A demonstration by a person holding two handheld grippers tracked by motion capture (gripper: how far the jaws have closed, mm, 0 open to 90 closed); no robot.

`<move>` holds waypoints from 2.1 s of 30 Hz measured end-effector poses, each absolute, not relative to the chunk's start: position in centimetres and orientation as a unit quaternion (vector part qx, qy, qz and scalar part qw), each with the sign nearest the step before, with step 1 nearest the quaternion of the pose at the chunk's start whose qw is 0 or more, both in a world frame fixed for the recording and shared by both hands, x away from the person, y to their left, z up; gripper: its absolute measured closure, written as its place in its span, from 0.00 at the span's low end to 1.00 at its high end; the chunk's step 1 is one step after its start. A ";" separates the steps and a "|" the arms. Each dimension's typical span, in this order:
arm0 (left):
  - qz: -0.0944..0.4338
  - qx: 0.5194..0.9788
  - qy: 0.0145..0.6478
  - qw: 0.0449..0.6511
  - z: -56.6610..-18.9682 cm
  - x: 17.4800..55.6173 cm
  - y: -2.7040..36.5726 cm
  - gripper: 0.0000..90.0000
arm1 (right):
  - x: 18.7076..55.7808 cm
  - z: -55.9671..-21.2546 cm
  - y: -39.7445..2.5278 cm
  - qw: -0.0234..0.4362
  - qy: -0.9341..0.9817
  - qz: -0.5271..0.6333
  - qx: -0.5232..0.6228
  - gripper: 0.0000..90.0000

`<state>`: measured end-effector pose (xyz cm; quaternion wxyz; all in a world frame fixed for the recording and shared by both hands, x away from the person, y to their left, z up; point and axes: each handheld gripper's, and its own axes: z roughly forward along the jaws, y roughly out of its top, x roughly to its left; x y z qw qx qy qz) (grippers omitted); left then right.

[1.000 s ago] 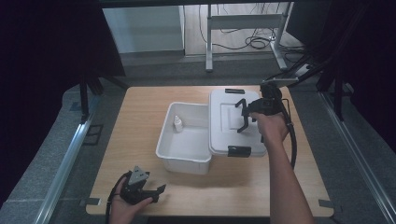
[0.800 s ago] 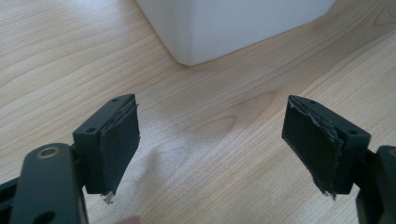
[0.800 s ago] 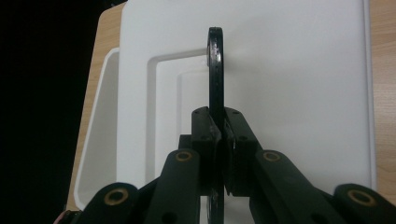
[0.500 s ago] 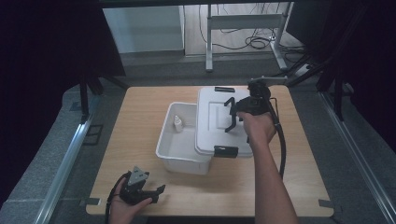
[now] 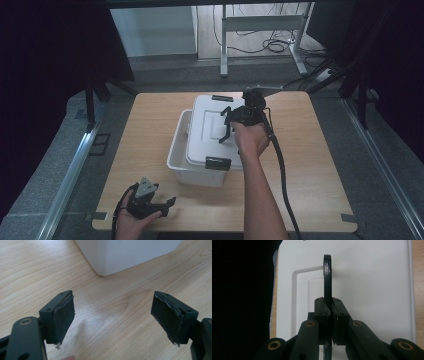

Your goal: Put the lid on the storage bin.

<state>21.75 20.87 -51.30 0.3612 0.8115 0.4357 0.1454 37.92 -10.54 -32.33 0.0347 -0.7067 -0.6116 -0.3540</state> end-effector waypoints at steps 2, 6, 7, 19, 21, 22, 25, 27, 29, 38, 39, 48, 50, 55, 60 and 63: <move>0.145 0.812 0.435 0.361 -51.3 21.8 20.8 0.21 | 37.8 -32.4 -10.2 0.036 -0.610 -0.358 -0.706 0.94; 0.145 0.812 0.436 0.360 -51.3 21.8 20.9 0.21 | 37.7 -32.6 -9.5 0.039 -0.613 -0.355 -0.705 0.94; 0.145 0.811 0.437 0.360 -51.4 21.8 20.9 0.21 | 37.7 -32.7 -9.4 0.041 -0.611 -0.355 -0.707 0.94; 0.145 0.811 0.437 0.361 -51.3 21.8 21.0 0.21 | 37.4 -33.3 -7.2 0.048 -0.602 -0.359 -0.712 0.94; 0.145 0.810 0.438 0.362 -51.3 21.8 21.0 0.21 | 37.4 -33.6 -6.9 0.049 -0.595 -0.361 -0.716 0.94; 0.145 0.810 0.438 0.362 -51.3 21.8 21.1 0.21 | 37.4 -33.7 -6.8 0.046 -0.592 -0.365 -0.717 0.94; 0.145 0.810 0.438 0.362 -51.4 21.9 21.1 0.21 | 37.4 -33.9 -6.4 0.056 -0.587 -0.367 -0.720 0.94; 0.144 0.810 0.439 0.362 -51.4 21.9 21.1 0.21 | 37.4 -34.2 -6.1 0.057 -0.587 -0.365 -0.720 0.94; 0.144 0.810 0.438 0.362 -51.3 21.9 21.1 0.21 | 37.5 -34.4 -6.0 0.060 -0.586 -0.361 -0.723 0.94; 0.144 0.811 0.437 0.361 -51.4 21.9 21.2 0.21 | 37.8 -35.8 -5.6 0.062 -0.577 -0.361 -0.730 0.94; 0.144 0.811 0.437 0.361 -51.4 21.9 21.2 0.21 | 37.8 -35.9 -5.4 0.064 -0.577 -0.359 -0.731 0.94; 0.143 0.812 0.436 0.360 -51.4 21.9 21.2 0.21 | 38.0 -36.8 -5.1 0.070 -0.574 -0.367 -0.729 0.93; 0.143 0.813 0.436 0.359 -51.4 21.9 21.2 0.21 | 38.0 -36.8 -5.1 0.067 -0.573 -0.368 -0.729 0.93; 0.141 0.815 0.435 0.357 -51.5 22.0 21.1 0.21 | 38.0 -37.0 -5.2 0.073 -0.567 -0.375 -0.730 0.93; 0.141 0.813 0.436 0.358 -51.5 22.0 21.2 0.21 | 38.0 -36.8 -5.3 0.078 -0.564 -0.375 -0.731 0.93; 0.141 0.813 0.436 0.359 -51.5 22.0 21.2 0.21 | 38.1 -36.6 -5.2 0.075 -0.566 -0.373 -0.731 0.93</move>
